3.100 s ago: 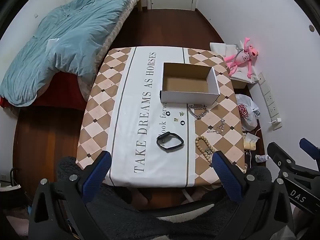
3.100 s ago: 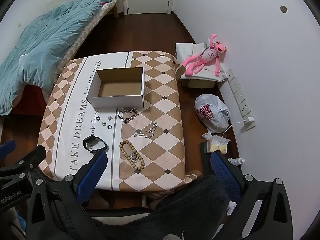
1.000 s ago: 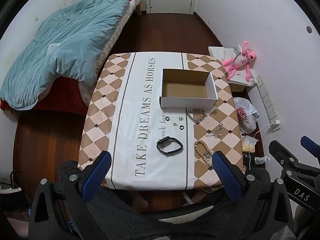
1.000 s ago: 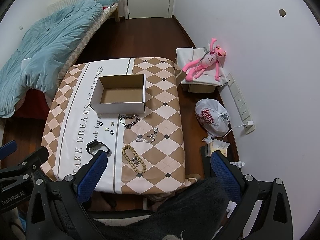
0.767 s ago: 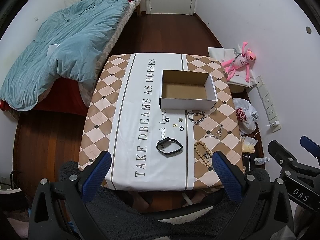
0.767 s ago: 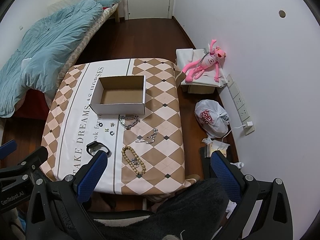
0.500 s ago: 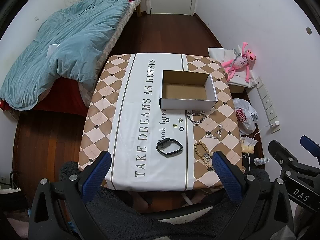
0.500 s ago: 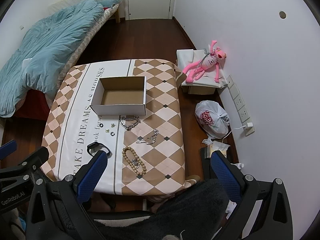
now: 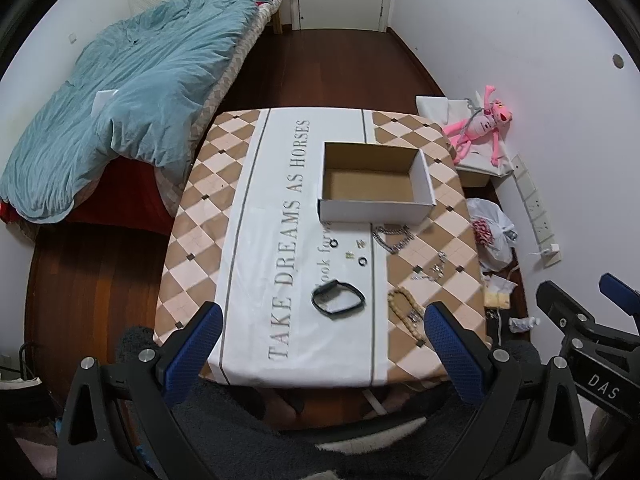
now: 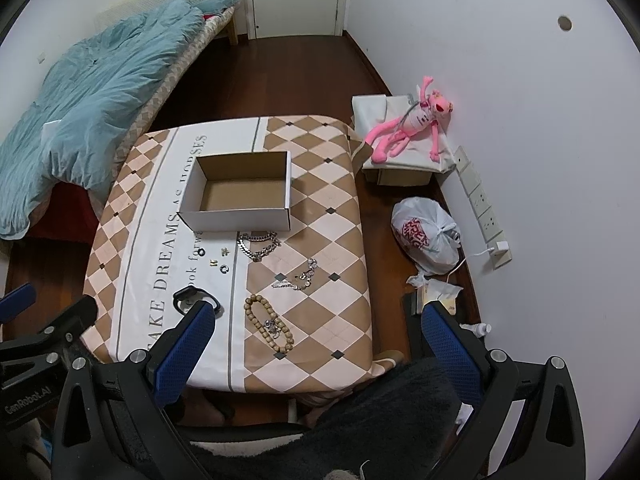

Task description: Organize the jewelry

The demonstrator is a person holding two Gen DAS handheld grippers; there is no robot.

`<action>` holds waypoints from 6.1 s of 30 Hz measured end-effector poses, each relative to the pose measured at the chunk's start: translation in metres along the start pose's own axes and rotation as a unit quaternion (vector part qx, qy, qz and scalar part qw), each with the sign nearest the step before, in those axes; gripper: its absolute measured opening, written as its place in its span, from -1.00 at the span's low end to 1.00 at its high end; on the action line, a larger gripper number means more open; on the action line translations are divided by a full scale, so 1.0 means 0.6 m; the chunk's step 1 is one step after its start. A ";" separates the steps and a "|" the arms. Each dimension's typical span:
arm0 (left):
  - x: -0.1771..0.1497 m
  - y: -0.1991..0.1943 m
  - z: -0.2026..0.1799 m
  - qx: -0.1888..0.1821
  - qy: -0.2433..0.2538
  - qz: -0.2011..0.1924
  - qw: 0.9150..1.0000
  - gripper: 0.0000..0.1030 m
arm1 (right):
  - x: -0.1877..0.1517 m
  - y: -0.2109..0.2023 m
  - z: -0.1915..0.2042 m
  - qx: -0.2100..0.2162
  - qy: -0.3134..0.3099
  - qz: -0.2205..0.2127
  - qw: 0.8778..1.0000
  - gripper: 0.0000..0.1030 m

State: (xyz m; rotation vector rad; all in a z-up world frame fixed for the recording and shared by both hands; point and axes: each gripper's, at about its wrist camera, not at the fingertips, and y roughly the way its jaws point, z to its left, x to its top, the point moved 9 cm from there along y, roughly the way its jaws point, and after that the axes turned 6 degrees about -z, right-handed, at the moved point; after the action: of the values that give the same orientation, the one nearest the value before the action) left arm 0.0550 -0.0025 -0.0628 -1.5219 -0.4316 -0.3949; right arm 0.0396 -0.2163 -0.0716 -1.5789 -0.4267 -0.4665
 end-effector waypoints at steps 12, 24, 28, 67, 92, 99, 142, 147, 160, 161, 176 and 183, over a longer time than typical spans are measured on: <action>-0.053 0.202 0.042 0.060 0.023 0.060 0.996 1.00 | -0.131 0.277 -0.016 0.000 0.021 0.161 0.987 0.84; -0.139 0.286 0.076 0.068 0.002 0.124 0.990 0.98 | -0.228 0.366 0.033 0.026 0.005 0.166 0.986 -0.07; -0.137 0.307 0.075 0.043 -0.027 0.132 0.990 0.98 | -0.218 0.368 0.033 0.035 0.022 0.161 0.986 -0.81; -0.124 0.299 0.037 -0.038 0.010 0.091 0.995 -0.86 | -0.144 0.312 0.048 0.105 0.060 0.119 0.985 -0.82; 0.144 0.357 -0.007 -0.086 -0.016 0.072 0.994 -0.85 | 0.206 0.347 0.139 0.204 0.014 0.046 0.978 -0.82; 0.171 0.392 -0.022 -0.080 -0.031 0.099 0.991 -0.75 | 0.215 0.412 0.142 0.209 0.014 0.079 0.975 -0.81; 0.160 0.251 0.021 0.010 0.000 -0.058 0.998 0.92 | 0.155 0.304 0.063 0.017 -0.018 -0.031 0.999 0.85; 0.161 0.199 0.022 0.004 -0.010 -0.079 0.997 0.92 | 0.161 0.244 0.058 0.028 -0.008 -0.061 0.998 0.85; 0.086 0.194 0.058 0.037 -0.023 -0.088 0.995 0.92 | 0.041 0.265 0.017 0.054 0.058 -0.009 0.997 0.85; 0.069 0.210 0.061 0.041 -0.023 -0.079 0.996 0.92 | 0.025 0.281 0.013 0.054 0.065 0.001 0.996 0.85; -0.067 0.359 0.047 0.055 -0.010 0.012 0.998 0.92 | -0.113 0.459 -0.003 -0.002 0.077 0.057 0.995 0.65; -0.063 0.373 -0.017 0.027 0.017 0.014 0.999 0.92 | -0.097 0.453 0.012 0.009 0.042 0.024 0.999 -0.88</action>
State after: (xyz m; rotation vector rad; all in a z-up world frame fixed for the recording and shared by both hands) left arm 0.1352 -0.0103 -0.2751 -1.4650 -0.3901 -0.3846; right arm 0.1364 -0.2244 -0.3324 -1.5433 -0.3276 -0.4891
